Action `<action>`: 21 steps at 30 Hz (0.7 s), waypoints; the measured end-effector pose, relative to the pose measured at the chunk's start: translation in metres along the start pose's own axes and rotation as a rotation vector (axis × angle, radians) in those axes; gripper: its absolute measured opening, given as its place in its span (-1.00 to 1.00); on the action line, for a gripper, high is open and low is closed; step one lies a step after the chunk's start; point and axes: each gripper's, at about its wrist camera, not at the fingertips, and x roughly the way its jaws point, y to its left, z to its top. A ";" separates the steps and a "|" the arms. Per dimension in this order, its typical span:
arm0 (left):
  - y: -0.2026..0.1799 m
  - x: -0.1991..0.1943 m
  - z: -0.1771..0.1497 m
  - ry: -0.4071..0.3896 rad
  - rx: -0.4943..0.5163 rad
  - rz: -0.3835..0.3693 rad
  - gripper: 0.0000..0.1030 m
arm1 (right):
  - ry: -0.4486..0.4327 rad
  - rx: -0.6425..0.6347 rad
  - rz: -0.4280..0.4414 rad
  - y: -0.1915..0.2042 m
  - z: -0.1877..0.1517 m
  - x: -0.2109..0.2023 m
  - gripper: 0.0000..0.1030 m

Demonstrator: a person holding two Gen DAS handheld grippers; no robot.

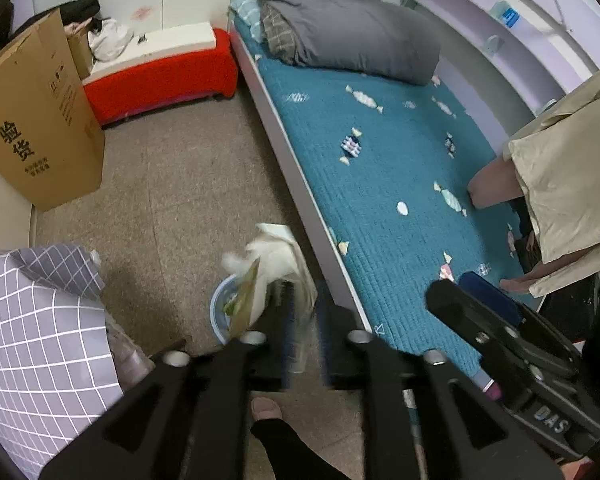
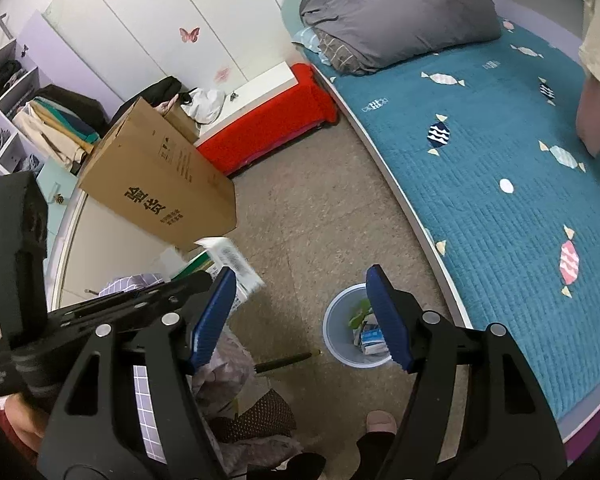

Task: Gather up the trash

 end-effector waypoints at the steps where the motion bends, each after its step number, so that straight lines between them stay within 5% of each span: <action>1: 0.002 0.001 0.001 -0.002 -0.011 0.004 0.07 | 0.002 0.008 0.001 -0.002 -0.001 0.000 0.30; 21: 0.009 -0.055 -0.055 -0.126 -0.036 0.100 0.28 | -0.015 -0.052 0.032 0.025 -0.030 -0.026 0.30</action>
